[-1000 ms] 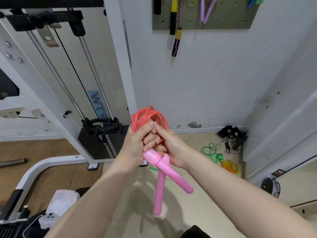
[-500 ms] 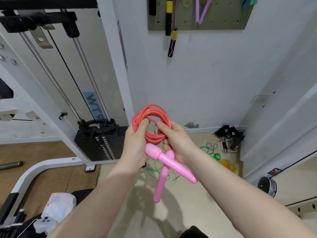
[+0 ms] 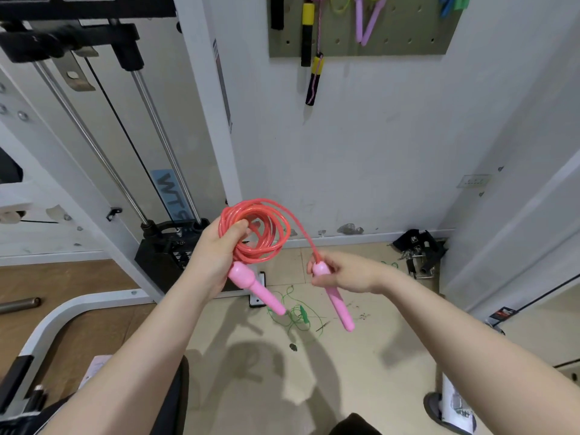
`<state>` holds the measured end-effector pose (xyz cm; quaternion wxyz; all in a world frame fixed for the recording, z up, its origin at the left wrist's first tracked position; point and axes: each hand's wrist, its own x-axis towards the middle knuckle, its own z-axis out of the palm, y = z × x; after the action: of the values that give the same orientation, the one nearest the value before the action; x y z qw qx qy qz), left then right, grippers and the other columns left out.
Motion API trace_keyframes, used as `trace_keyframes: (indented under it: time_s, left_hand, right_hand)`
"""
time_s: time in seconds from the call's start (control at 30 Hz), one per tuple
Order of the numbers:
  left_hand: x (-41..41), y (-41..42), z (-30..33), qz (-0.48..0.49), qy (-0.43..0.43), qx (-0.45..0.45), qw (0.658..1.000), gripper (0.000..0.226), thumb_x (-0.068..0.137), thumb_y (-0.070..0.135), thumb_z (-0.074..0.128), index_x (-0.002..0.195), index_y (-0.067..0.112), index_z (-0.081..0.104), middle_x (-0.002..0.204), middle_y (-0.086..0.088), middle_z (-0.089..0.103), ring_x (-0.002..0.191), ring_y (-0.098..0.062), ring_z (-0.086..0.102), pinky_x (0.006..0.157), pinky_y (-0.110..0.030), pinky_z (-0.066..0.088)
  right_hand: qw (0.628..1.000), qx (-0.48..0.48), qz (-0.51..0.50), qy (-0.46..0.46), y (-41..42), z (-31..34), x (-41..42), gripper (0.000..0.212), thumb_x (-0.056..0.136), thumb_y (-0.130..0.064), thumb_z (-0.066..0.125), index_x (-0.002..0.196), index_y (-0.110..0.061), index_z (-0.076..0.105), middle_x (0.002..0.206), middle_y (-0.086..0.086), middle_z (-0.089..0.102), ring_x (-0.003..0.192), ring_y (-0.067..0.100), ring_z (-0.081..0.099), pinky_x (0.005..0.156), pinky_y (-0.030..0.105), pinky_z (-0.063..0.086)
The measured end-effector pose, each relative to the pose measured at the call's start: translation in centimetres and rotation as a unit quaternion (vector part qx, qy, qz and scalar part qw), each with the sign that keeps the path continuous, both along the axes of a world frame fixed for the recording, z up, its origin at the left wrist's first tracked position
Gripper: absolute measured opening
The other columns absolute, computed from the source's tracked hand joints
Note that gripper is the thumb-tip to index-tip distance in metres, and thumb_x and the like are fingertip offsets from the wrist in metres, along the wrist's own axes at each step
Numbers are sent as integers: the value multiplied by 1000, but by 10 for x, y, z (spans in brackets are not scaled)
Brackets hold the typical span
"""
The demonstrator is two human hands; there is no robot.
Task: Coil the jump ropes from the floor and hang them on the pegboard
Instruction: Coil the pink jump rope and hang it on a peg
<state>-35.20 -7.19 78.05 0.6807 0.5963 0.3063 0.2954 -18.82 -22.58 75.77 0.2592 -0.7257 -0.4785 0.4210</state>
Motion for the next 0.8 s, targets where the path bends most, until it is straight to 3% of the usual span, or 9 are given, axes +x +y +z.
trace_keyframes:
  time_s: [0.07, 0.13, 0.23, 0.3, 0.37, 0.5, 0.6, 0.7, 0.8]
  left_hand:
    - [-6, 4, -3, -18, 42, 40, 998, 14, 91, 17, 53, 97, 21, 65, 112, -12, 67, 111, -24, 60, 100, -49, 44]
    - [-10, 5, -5, -49, 63, 47, 996, 17, 89, 22, 54, 98, 27, 67, 111, -9, 67, 104, -21, 64, 89, -52, 50]
    - [-13, 1, -10, -90, 75, 54, 992, 15, 90, 18, 55, 97, 25, 66, 98, -3, 69, 84, -12, 67, 79, -36, 51]
    - [-11, -5, -12, -101, 67, 45, 992, 13, 91, 14, 55, 97, 20, 65, 89, 3, 68, 81, -6, 64, 81, -27, 48]
    - [-10, -8, -13, -93, 46, 3, 995, 19, 95, 12, 47, 99, 18, 64, 88, 3, 69, 80, -7, 64, 79, -24, 49]
    - [-14, -4, -14, -59, 26, -63, 996, 19, 97, 14, 44, 101, 17, 61, 91, -5, 64, 72, -10, 63, 69, -24, 52]
    - [-12, -9, -8, -66, 24, -57, 996, 18, 96, 14, 44, 104, 16, 60, 98, -11, 62, 81, -17, 61, 80, -31, 50]
    - [-9, -17, -3, -90, 28, -47, 994, 21, 97, 16, 44, 110, 18, 60, 110, -13, 65, 98, -23, 62, 94, -41, 46]
    - [-3, -27, 0, -123, 8, -70, 990, 19, 94, 23, 49, 108, 21, 61, 105, -11, 68, 94, -24, 65, 88, -44, 51]
  right_hand:
    - [989, 62, -70, 111, 3, 17, 2, 4, 94, -15, 52, 92, -17, 48, 75, -1, 58, 61, 6, 51, 47, 15, 37]
    - [934, 149, -161, 283, 10, 34, 2, 7, 96, -15, 47, 89, -14, 48, 70, 4, 59, 49, 5, 52, 40, 16, 40]
    - [829, 246, -265, 427, 22, 52, -4, 10, 96, -15, 45, 87, -12, 48, 74, 6, 61, 56, 7, 62, 51, 19, 55]
    - [806, 281, -297, 428, 28, 52, -10, 8, 95, -14, 47, 88, -13, 46, 82, 7, 59, 60, 6, 64, 57, 19, 56]
    - [812, 304, -303, 396, 31, 45, -16, 8, 95, -12, 47, 88, -14, 44, 87, 8, 54, 67, 7, 62, 60, 18, 56]
    - [862, 340, -251, 280, 29, 40, -28, 14, 93, -4, 48, 91, -17, 43, 98, 13, 48, 79, 12, 57, 66, 19, 55]
    - [882, 386, -194, 191, 29, 36, -41, 15, 94, -7, 49, 93, -21, 43, 95, 6, 51, 73, 9, 58, 71, 24, 54]
    - [901, 406, -152, -18, 28, 31, -50, 11, 90, -21, 47, 100, -25, 44, 96, -4, 54, 88, 12, 55, 83, 24, 44]
    - [882, 416, -74, -206, 25, 27, -57, 31, 88, -27, 45, 107, -5, 54, 106, 7, 57, 103, 17, 45, 91, 20, 36]
